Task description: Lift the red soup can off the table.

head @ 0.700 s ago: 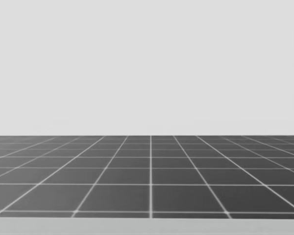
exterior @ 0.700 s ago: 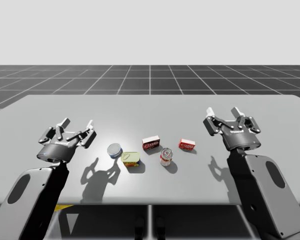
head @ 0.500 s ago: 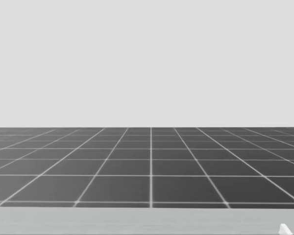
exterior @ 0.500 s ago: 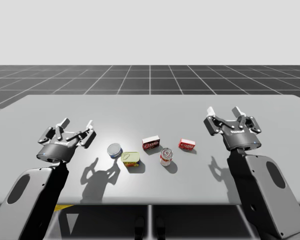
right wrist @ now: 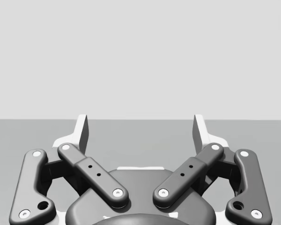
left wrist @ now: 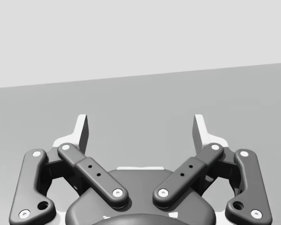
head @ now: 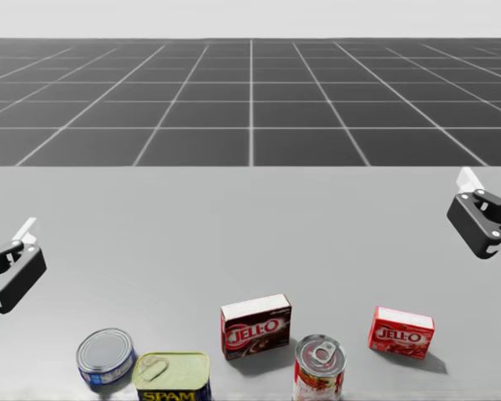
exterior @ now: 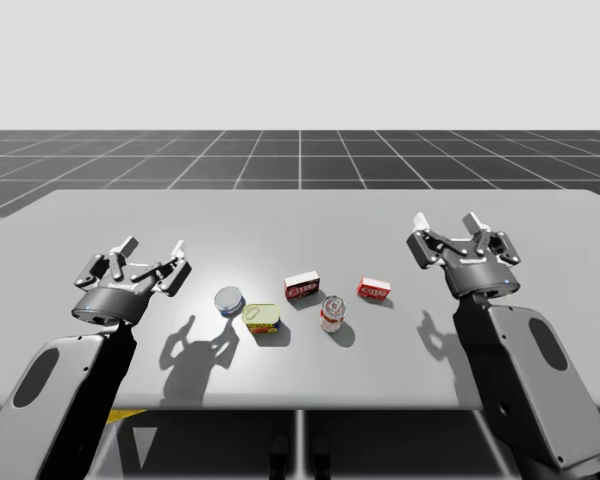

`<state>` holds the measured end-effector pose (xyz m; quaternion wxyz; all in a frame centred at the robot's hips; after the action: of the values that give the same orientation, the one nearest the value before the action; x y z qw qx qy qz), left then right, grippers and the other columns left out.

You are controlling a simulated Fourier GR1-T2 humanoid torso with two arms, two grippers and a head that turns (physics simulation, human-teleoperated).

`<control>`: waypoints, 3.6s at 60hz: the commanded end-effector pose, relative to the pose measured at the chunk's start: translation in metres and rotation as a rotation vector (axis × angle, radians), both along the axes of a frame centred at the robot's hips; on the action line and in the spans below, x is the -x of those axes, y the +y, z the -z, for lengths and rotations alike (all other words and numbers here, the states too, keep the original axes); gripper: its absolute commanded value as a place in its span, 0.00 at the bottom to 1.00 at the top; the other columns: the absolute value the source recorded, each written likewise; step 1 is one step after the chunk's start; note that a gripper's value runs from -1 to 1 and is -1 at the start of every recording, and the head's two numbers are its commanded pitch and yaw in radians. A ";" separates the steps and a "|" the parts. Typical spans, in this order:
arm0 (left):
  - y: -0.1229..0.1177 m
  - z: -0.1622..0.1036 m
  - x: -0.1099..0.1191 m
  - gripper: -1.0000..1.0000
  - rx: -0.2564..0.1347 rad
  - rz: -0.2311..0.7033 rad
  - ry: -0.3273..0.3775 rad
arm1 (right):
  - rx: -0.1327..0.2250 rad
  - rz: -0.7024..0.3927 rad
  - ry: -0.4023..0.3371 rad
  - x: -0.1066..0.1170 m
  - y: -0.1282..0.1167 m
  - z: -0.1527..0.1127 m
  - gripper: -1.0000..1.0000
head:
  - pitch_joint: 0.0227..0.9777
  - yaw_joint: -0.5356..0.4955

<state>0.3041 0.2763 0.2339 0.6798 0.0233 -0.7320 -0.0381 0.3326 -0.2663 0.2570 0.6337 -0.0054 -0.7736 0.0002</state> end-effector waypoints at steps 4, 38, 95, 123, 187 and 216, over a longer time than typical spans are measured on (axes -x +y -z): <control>0.001 0.000 -0.001 0.00 -0.005 0.000 0.000 | 0.007 0.002 0.007 -0.002 0.000 0.002 0.00 | 0.69 0.49; -0.001 0.001 -0.003 0.00 -0.009 0.005 0.004 | 0.015 -0.018 -0.002 0.004 0.006 -0.006 0.00 | 0.90 0.38; 0.003 0.000 -0.003 0.00 0.007 0.000 0.012 | 0.102 -0.623 0.130 0.142 0.061 0.016 0.00 | 0.89 0.38; 0.003 0.001 -0.003 0.00 0.004 0.000 0.014 | 0.075 -0.717 0.336 0.126 0.087 0.074 0.00 | 0.89 0.38; 0.003 0.001 -0.003 0.00 0.002 0.005 0.016 | 0.156 -0.468 0.541 0.061 0.127 0.121 1.00 | 0.81 0.38; 0.003 0.002 -0.003 0.00 -0.002 0.003 0.016 | 0.161 -0.466 0.541 0.061 0.123 0.129 1.00 | 0.45 0.40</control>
<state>0.3072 0.2796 0.2320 0.6859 0.0220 -0.7263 -0.0397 0.2720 -0.1339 0.1490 0.7677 0.1601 -0.5710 0.2426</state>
